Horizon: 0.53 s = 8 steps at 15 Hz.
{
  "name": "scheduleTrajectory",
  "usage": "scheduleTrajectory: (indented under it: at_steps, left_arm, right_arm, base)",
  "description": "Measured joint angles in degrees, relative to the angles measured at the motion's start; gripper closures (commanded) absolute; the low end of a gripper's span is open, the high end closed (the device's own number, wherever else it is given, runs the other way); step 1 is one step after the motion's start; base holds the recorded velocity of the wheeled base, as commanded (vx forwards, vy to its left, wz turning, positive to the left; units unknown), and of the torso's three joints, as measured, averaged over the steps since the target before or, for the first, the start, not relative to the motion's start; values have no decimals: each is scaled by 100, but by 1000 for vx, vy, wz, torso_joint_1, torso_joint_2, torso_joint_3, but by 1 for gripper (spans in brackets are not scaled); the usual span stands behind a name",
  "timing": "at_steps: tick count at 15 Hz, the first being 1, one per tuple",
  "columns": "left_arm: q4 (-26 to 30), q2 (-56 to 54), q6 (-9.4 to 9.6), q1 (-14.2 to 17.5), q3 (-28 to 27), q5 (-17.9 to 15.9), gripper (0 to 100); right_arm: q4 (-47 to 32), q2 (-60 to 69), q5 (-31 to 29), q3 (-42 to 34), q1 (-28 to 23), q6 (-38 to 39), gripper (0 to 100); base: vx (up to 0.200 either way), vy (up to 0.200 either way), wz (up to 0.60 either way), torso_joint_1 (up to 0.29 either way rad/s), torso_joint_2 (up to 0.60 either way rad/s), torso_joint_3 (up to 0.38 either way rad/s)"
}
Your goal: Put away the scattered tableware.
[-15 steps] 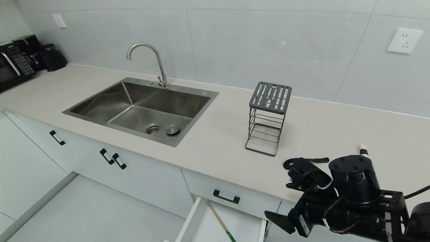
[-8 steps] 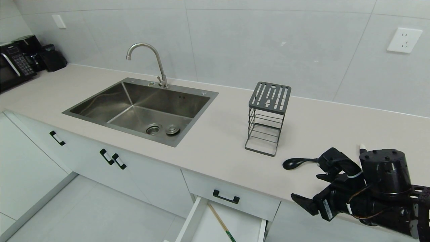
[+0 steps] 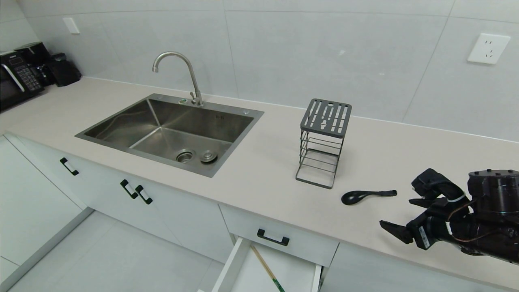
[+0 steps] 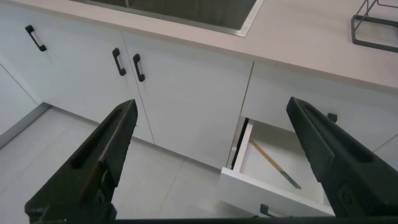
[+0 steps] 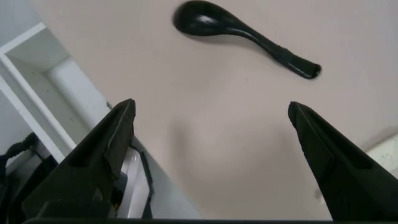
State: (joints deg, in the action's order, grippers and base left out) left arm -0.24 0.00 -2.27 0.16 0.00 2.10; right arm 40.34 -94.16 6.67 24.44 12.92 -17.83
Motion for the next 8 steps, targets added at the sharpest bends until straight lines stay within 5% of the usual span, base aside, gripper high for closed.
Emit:
scheduleTrajectory:
  at_steps: [8]
  left_arm:
    - [0,0,0,0,0,0,0]
  right_arm:
    - [230,-1130,135,1006,-129,-44,0]
  base:
    - [0,0,0,0,0,0]
